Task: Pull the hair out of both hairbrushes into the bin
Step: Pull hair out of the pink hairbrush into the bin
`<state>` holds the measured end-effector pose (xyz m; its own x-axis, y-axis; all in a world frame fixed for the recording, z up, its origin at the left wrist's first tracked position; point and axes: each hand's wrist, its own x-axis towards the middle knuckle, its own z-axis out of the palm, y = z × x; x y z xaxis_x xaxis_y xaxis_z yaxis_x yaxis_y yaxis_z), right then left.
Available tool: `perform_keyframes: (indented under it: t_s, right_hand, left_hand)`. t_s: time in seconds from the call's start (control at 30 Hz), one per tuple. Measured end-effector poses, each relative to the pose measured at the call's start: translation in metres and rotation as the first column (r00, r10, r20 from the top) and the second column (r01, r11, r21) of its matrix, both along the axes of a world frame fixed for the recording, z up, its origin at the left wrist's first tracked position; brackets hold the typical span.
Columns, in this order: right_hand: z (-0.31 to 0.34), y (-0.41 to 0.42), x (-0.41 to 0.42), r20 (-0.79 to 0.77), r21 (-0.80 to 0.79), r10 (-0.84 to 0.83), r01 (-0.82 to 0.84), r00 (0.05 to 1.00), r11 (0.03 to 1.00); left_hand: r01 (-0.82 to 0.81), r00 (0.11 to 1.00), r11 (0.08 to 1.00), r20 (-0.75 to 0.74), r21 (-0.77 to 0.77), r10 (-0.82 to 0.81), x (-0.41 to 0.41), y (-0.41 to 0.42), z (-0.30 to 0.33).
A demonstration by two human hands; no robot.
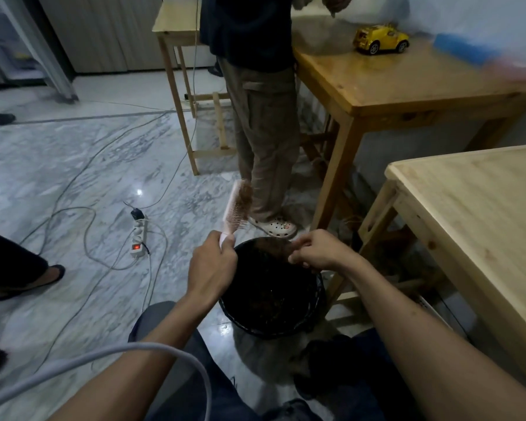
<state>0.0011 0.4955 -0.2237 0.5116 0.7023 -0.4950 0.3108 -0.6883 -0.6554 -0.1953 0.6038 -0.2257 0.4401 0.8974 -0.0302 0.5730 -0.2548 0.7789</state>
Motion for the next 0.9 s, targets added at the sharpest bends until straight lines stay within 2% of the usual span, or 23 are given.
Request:
perform_keyframes:
  t_s: [0.07, 0.17, 0.23, 0.3, 0.4, 0.47, 0.57, 0.67, 0.8, 0.87, 0.9]
  right_hand:
    - [0.005, 0.008, -0.006, -0.113, 0.089, 0.008, 0.002, 0.994, 0.996]
    - [0.008, 0.016, -0.017, -0.331, 0.276, 0.003, 0.094, 0.944, 0.957]
    - [0.005, 0.018, -0.023, -0.360, 0.346, 0.081, 0.053, 0.929, 0.937]
    - [0.001, 0.017, -0.029, -0.289, 0.417, 0.110, 0.022, 0.951, 0.909]
    - [-0.009, 0.014, -0.031, -0.073, 0.447, 0.017, 0.018, 0.997, 0.894]
    - [-0.017, 0.011, -0.029, 0.086, 0.373, -0.015, -0.019, 0.996, 0.928]
    - [-0.027, 0.007, -0.023, 0.265, 0.193, -0.012, -0.041, 0.964, 0.980]
    - [-0.032, 0.007, -0.018, 0.315, 0.101, -0.034, 0.002, 0.948, 0.995]
    - [-0.019, 0.012, -0.012, 0.188, 0.060, 0.055, -0.067, 0.981, 0.996]
    - [-0.009, 0.014, -0.013, -0.113, 0.194, 0.001, 0.021, 0.994, 0.981]
    - [-0.005, 0.016, -0.015, -0.294, 0.262, -0.033, 0.114, 0.955, 0.958]
  left_hand:
    - [0.047, 0.999, 0.998, -0.018, 0.041, -0.046, 0.002, -0.002, -0.002]
    - [0.122, 0.990, 0.987, -0.078, 0.106, -0.114, 0.004, -0.004, -0.002]
    - [0.159, 0.985, 0.979, -0.091, 0.129, -0.148, 0.006, -0.007, 0.001]
    - [0.167, 0.984, 0.977, -0.085, 0.132, -0.157, 0.008, -0.006, 0.004]
    - [0.139, 0.989, 0.983, -0.072, 0.116, -0.131, 0.007, 0.003, 0.007]
    - [0.105, 0.994, 0.989, -0.054, 0.107, -0.100, 0.006, 0.005, 0.009]
    - [0.003, 0.998, 0.997, 0.056, 0.079, -0.008, 0.009, 0.004, 0.016]
    - [0.008, 0.996, 0.994, 0.088, 0.108, -0.018, 0.013, 0.004, 0.021]
    - [0.096, 0.995, 0.982, 0.015, 0.160, -0.099, 0.011, 0.001, 0.012]
    - [0.114, 0.993, 0.980, -0.017, 0.163, -0.113, 0.010, 0.000, 0.005]
    - [0.119, 0.993, 0.979, -0.029, 0.165, -0.116, 0.009, -0.002, 0.002]
